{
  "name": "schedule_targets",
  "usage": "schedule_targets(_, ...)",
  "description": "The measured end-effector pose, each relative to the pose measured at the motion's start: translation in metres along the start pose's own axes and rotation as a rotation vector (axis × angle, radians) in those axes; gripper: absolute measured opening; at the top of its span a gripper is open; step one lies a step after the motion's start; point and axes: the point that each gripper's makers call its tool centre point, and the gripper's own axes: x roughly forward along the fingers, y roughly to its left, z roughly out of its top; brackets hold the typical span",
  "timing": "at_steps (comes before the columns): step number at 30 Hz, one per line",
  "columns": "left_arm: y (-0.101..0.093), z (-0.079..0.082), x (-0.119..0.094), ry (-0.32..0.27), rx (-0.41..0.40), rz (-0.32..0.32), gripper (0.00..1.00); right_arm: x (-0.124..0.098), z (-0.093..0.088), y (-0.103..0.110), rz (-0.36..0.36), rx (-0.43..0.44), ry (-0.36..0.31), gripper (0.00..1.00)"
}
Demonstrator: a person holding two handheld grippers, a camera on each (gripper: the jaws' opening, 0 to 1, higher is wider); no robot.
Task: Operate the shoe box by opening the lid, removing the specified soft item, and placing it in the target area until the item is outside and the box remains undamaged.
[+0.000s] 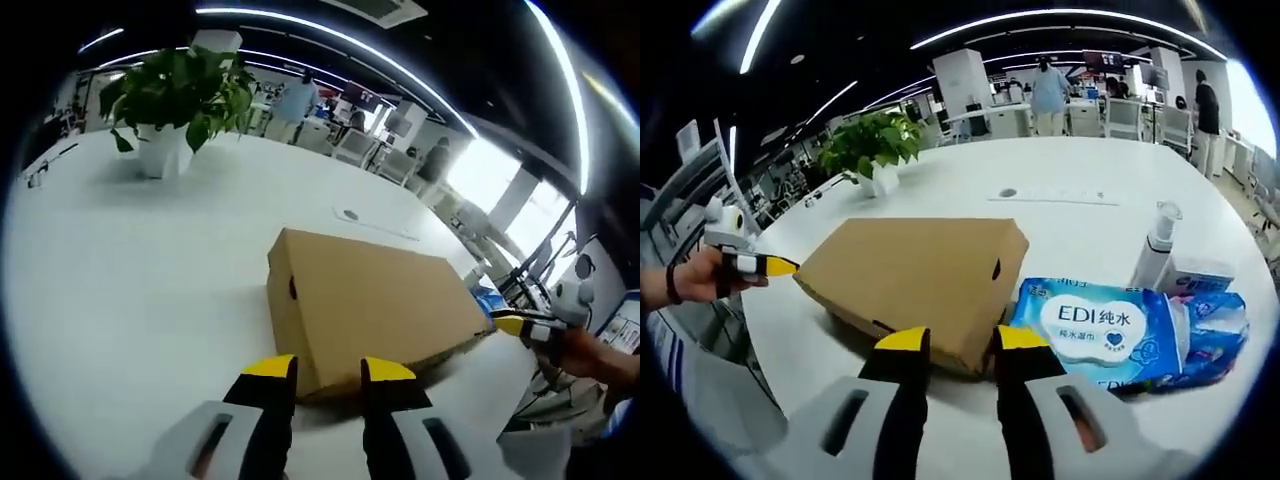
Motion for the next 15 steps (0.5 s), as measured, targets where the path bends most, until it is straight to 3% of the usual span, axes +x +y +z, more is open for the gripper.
schedule_targets(4, -0.005, -0.007, -0.014, 0.004, 0.056, 0.011, 0.25, -0.016, -0.004, -0.007, -0.013, 0.010, -0.015, 0.24)
schedule_targets(15, -0.024, -0.016, -0.040, -0.009, 0.097, 0.003, 0.25, -0.055, -0.020, -0.020, -0.049, 0.031, -0.043, 0.26)
